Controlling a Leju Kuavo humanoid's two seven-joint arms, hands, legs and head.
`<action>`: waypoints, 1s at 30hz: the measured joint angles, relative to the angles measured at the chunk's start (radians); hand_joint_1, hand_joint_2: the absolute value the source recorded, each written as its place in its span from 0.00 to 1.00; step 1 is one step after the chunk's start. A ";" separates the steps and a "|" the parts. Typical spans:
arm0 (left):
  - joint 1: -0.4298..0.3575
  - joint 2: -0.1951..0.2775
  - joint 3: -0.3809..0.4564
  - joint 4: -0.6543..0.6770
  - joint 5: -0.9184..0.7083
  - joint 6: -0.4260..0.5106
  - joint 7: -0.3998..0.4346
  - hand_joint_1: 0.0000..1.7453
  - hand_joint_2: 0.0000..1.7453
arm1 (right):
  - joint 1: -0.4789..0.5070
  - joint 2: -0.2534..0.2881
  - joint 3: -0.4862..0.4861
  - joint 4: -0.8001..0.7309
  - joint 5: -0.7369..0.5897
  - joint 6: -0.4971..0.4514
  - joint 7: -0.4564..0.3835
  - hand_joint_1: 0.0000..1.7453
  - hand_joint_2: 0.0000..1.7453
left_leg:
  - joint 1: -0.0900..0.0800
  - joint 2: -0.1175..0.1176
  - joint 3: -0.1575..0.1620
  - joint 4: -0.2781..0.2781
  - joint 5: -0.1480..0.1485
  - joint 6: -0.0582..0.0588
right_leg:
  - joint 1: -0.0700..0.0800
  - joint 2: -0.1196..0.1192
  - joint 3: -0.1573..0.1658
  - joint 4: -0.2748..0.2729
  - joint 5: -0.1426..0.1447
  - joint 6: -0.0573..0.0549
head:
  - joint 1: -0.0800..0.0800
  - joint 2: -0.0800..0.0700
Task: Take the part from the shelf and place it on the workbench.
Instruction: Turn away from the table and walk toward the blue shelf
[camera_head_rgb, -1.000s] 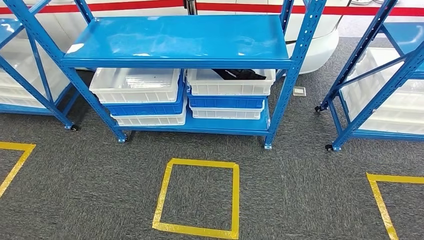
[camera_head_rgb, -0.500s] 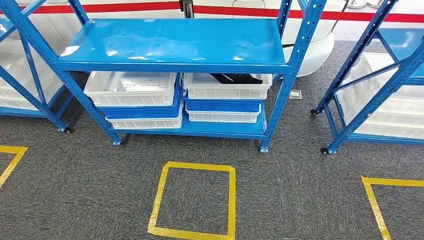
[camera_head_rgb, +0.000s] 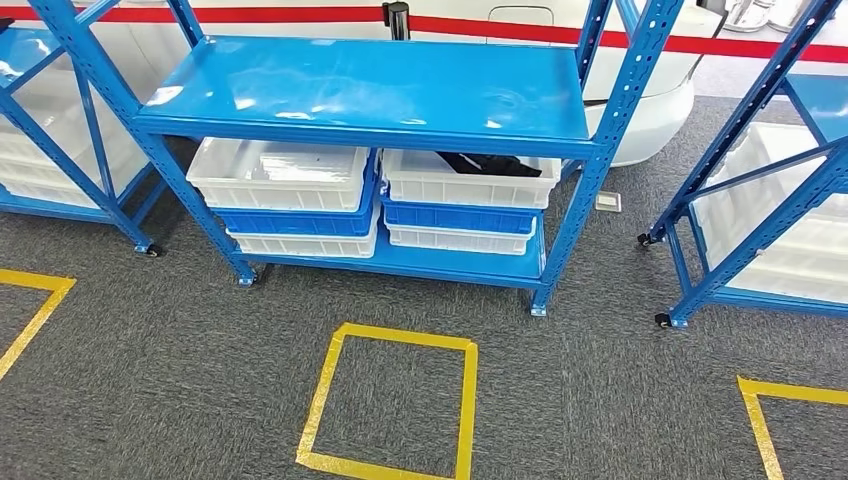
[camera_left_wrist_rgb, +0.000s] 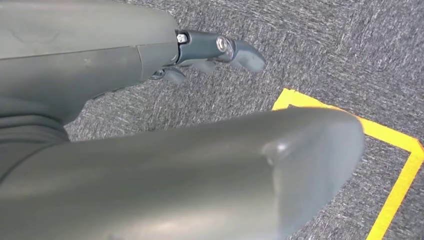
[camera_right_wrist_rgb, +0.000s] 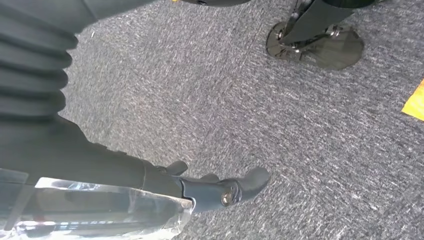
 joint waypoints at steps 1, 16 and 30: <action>0.000 0.000 0.000 0.000 0.000 0.000 0.000 0.00 0.00 | 0.000 0.001 0.000 0.000 0.001 0.001 0.000 0.00 1.00 | 0.003 0.012 -0.016 0.036 -0.022 -0.006 | -0.003 -0.005 0.001 -0.001 0.002 -0.004 | -0.002 0.000; 0.000 -0.001 0.006 0.000 -0.001 0.003 -0.008 0.00 0.00 | -0.004 0.006 0.001 -0.001 0.006 0.007 0.005 0.00 1.00 | 0.000 0.060 0.014 -0.047 0.032 0.021 | 0.013 -0.059 0.014 0.023 -0.041 0.024 | -0.004 0.000; 0.007 -0.003 0.012 0.000 -0.002 0.003 -0.008 0.00 0.00 | -0.006 0.001 0.001 -0.002 0.005 0.008 0.008 0.00 1.00 | -0.031 -0.068 0.013 -0.034 0.022 0.018 | 0.024 0.029 0.007 -0.035 0.020 -0.019 | 0.005 0.000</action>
